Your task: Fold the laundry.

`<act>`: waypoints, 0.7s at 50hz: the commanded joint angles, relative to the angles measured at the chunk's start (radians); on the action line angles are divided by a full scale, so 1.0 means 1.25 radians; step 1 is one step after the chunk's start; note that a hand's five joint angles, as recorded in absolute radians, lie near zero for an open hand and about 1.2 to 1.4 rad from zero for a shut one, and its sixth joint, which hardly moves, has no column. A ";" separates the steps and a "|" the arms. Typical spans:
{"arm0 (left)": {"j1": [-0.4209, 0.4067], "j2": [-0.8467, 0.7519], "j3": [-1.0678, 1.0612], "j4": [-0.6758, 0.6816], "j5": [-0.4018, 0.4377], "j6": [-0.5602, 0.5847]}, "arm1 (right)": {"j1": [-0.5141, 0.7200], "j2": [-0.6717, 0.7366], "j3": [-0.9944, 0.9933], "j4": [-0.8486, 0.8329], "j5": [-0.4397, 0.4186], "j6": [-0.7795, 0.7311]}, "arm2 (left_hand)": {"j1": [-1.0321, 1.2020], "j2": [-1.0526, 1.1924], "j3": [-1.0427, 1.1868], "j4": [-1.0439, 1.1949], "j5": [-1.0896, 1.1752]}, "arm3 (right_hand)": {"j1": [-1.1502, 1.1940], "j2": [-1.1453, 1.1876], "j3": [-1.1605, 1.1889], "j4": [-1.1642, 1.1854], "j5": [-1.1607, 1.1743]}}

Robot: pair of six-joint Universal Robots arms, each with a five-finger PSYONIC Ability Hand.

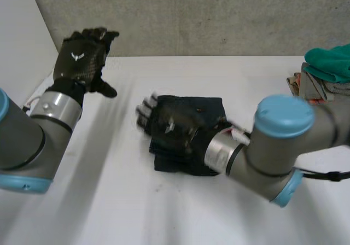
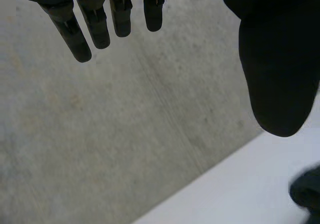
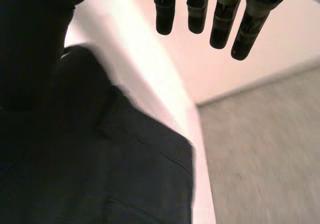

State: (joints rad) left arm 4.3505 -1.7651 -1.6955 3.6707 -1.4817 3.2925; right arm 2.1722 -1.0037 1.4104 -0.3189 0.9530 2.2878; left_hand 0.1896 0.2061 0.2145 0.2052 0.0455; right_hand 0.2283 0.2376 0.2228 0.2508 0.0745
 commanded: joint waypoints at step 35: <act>-0.208 -0.519 0.524 -0.434 -0.123 0.153 | -0.123 0.242 -0.306 0.342 0.392 0.477 | 0.026 0.013 0.006 0.014 0.002 | -0.043 -0.050 -0.039 -0.061 -0.060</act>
State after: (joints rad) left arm 4.0920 -2.4245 -1.0387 3.1271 -1.6309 3.4605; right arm 2.0170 -0.6921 1.0281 0.1105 1.3864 2.9480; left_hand 0.1926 0.2061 0.2145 0.2052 0.0455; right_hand 0.1831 0.2331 0.1946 0.2468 0.0690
